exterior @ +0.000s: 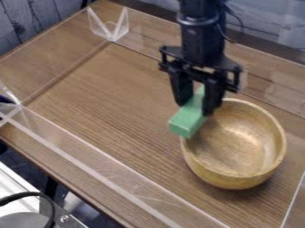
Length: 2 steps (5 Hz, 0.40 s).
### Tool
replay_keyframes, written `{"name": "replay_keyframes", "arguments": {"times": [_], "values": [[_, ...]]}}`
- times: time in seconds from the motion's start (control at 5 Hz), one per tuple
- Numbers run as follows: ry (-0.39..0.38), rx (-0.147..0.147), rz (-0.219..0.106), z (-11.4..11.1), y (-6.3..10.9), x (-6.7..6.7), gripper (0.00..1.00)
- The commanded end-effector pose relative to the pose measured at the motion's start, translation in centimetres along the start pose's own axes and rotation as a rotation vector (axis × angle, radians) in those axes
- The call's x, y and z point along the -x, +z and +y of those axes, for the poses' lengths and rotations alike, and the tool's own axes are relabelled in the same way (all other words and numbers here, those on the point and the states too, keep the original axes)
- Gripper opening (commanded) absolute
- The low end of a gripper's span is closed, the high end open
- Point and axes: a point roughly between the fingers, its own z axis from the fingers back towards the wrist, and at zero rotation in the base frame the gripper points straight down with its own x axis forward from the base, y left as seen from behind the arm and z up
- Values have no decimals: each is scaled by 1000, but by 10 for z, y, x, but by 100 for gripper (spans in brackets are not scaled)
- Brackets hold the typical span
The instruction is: Remove the green block from inside the brown bowl and put it on the table
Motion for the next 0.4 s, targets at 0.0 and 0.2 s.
{"name": "replay_keyframes", "arguments": {"times": [0.0,0.2], "values": [[15,-10,-89,24,24,-8,0],[27,-23,-93,52,27,-11,0]]}}
